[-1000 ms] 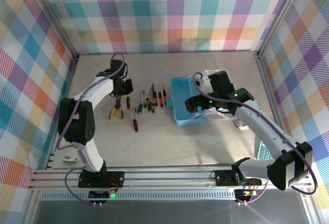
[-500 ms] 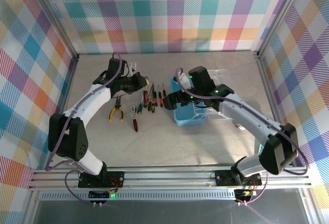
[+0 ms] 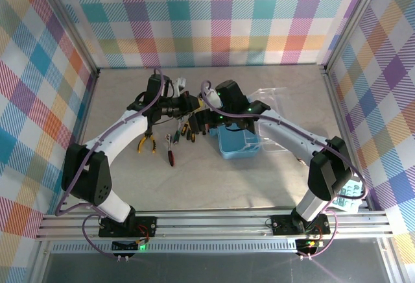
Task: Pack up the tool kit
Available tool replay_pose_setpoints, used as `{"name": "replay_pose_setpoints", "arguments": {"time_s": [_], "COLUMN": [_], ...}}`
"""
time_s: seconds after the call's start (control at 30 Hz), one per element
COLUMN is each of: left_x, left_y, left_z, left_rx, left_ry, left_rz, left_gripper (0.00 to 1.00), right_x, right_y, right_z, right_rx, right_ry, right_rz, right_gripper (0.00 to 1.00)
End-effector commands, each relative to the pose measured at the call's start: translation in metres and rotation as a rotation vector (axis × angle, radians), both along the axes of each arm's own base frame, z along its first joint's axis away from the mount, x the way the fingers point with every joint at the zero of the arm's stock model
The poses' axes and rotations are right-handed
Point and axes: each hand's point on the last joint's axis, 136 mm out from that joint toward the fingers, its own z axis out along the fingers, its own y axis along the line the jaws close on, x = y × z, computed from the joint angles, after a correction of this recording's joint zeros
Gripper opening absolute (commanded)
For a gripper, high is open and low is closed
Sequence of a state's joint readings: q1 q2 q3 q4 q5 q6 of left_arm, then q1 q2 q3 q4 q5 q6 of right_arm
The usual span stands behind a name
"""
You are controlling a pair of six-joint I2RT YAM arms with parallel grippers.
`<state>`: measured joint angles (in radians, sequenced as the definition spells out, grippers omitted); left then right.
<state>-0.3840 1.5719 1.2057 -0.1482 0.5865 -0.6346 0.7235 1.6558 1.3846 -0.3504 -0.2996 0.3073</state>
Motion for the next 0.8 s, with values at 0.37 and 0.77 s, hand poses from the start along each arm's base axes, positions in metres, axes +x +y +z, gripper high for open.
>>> {"name": "replay_pose_setpoints", "arguments": {"time_s": [0.37,0.77], "left_x": [-0.022,-0.02], "left_y": [-0.007,0.009], "left_z": [0.047,0.033], "left_rx": [-0.087,0.029], "left_ry": [-0.107,-0.1], "left_rz": [-0.049,-0.018], "left_gripper": [0.0,0.14], "right_x": [0.012,0.01], "right_y": [0.011,-0.013], "right_z": [0.008,0.014], "right_rx": [0.042,0.011], "right_ry": [0.002,-0.027], "right_rz": [-0.04,-0.086], "right_gripper": [0.44,0.0]}}
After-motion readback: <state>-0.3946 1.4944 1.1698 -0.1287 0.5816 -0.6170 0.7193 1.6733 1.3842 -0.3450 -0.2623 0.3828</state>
